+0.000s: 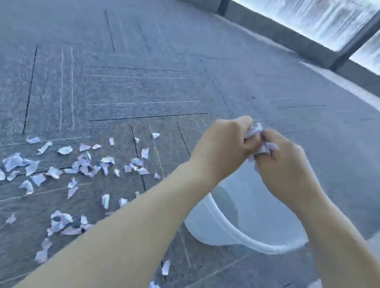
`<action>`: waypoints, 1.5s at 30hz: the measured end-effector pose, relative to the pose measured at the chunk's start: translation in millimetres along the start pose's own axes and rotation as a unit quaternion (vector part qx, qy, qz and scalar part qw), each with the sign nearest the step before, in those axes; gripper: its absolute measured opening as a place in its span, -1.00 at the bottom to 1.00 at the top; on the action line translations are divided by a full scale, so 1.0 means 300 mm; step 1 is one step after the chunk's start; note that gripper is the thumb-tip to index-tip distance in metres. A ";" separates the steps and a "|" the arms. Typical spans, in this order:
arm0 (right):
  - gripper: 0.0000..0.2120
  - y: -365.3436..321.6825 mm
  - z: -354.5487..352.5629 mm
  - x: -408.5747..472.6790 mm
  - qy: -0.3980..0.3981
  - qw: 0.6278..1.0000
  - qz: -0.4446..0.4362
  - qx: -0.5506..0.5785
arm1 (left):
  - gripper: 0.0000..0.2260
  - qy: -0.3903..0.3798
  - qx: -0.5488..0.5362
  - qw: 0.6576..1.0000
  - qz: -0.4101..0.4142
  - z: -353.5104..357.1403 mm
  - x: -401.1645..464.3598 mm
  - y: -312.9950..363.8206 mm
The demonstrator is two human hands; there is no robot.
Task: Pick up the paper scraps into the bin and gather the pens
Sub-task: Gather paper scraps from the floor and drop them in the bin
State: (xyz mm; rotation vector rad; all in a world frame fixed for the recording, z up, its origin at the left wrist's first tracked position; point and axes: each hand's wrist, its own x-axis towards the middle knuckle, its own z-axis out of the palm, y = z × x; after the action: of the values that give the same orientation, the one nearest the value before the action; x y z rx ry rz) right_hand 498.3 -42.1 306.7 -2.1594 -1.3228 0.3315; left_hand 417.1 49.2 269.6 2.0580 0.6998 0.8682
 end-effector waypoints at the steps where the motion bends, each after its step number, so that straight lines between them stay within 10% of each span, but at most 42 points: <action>1: -0.55 0.052 -0.005 -0.005 0.004 1.000 0.023 0.002 | -0.67 -0.026 -0.004 0.999 -0.025 0.060 0.015 0.006; 8: -0.91 0.225 0.004 -0.025 -0.116 0.975 0.187 -0.018 | -0.77 -0.217 0.029 0.944 -0.248 0.230 0.017 -0.037; 10: -0.73 0.230 0.003 -0.014 -0.154 0.963 0.206 -0.075 | -0.76 -0.242 0.065 0.936 -0.246 0.202 0.022 -0.026; 13: -0.51 0.157 -0.010 0.021 -0.105 0.968 0.171 -0.150 | -0.79 -0.148 0.130 0.965 -0.172 0.125 0.029 -0.030; 18: -0.86 -0.108 0.085 0.049 0.028 0.997 0.005 -0.073 | -0.82 0.086 0.022 0.994 -0.062 -0.064 -0.021 -0.129; 23: -0.86 -0.316 0.422 0.043 -0.038 0.995 -0.079 0.041 | -0.80 0.159 0.077 0.964 -0.196 -0.268 -0.193 -0.456; 26: -0.80 -0.341 0.701 0.036 -0.148 0.985 -0.077 0.035 | -0.90 0.129 0.194 0.928 -0.290 -0.372 -0.364 -0.717; 30: -0.62 -0.234 1.030 0.067 -0.241 0.968 -0.051 -0.042 | -0.57 0.126 0.305 0.821 -0.466 -0.533 -0.629 -0.944; 35: -0.40 -0.086 1.241 0.222 -0.227 0.965 0.007 -0.133 | -0.37 0.171 0.347 0.717 -0.580 -0.738 -0.841 -1.073; 45: -0.37 -0.164 1.467 0.404 -0.323 0.923 -0.185 -0.096 | -0.42 0.128 0.175 0.840 -0.497 -0.815 -0.674 -1.271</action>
State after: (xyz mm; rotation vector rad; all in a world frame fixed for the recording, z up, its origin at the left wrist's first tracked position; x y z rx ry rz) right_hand 305.3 232.7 -6.5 -1.9545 -2.1684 0.8361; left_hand 36.5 221.0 1.8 1.4916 1.9531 0.3893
